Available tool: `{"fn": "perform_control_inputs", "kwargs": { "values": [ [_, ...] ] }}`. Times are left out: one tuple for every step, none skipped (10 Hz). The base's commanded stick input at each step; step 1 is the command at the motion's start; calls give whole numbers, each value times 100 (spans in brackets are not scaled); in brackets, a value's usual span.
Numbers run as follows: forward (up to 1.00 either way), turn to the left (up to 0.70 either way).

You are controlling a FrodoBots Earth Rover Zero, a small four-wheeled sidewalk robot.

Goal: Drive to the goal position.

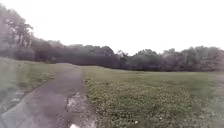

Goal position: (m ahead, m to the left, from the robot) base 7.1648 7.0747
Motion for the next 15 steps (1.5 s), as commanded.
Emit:
{"fn": "perform_control_inputs", "kwargs": {
  "values": [
    [0, 100],
    [0, 100],
    [0, 100],
    [0, 100],
    [0, 100],
    [0, 100],
    [0, 95],
    [0, 85],
    [0, 75],
    [0, 70],
    [0, 68],
    [0, 58],
    [0, 22],
    [0, 0],
    [0, 0]
  ]
}}
